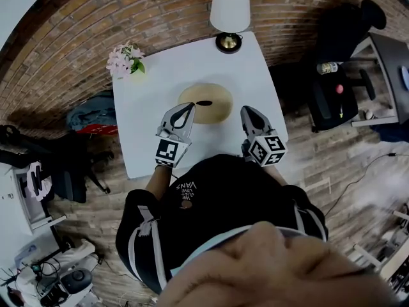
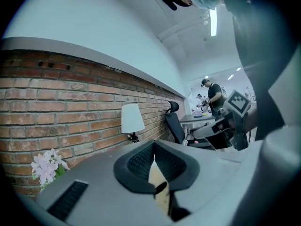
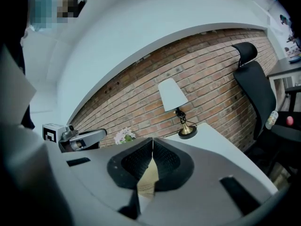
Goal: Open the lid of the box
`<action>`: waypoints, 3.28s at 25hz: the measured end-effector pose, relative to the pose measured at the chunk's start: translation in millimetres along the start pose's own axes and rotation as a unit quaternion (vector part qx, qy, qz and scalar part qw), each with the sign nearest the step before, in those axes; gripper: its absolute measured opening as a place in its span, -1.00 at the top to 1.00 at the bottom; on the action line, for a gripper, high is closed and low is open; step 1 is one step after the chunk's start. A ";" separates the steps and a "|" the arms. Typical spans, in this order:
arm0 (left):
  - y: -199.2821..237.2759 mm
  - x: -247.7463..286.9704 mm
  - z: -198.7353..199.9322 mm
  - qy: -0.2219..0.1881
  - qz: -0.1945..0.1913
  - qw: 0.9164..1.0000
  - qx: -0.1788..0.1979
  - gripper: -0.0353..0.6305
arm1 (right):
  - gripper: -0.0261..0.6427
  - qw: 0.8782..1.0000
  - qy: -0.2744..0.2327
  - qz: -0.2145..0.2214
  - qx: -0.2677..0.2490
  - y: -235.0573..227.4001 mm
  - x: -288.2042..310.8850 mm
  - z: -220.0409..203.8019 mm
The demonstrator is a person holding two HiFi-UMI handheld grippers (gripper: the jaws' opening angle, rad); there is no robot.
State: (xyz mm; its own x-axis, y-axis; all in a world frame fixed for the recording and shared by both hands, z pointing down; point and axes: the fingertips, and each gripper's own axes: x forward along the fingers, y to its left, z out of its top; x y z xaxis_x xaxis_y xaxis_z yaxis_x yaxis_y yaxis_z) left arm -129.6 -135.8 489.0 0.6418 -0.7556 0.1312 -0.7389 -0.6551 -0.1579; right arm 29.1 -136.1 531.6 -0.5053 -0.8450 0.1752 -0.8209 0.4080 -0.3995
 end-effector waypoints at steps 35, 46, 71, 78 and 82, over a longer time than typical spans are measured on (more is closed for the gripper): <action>-34.7 44.7 -86.6 0.148 -0.174 0.971 0.071 0.11 | 0.90 0.986 0.134 0.029 -0.096 -41.7 33.2 -97.0; -53.6 42.3 -120.3 0.210 -0.239 0.937 0.142 -0.14 | 0.57 0.977 0.175 0.055 -0.110 -39.5 37.4 -117.4; -64.0 47.7 -168.0 0.344 -0.316 0.846 0.256 -0.33 | 0.09 0.941 0.234 0.143 -0.196 -19.1 51.6 -154.9; -71.9 46.5 -177.2 0.372 -0.338 0.825 0.259 -0.33 | 0.09 0.940 0.238 0.148 -0.195 -18.4 55.6 -155.1; -74.3 48.7 -183.9 0.387 -0.342 0.814 0.266 -0.33 | 0.09 0.940 0.241 0.148 -0.190 -18.9 56.5 -156.9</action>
State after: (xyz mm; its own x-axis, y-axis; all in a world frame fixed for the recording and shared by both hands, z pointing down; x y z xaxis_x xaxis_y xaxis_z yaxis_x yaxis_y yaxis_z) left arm -81.2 -124.7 687.1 0.3929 -0.1260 0.9109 0.0624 -0.9846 -0.1631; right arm -25.7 -137.2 690.2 -0.7138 -0.4575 0.5303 -0.6145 0.7724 -0.1609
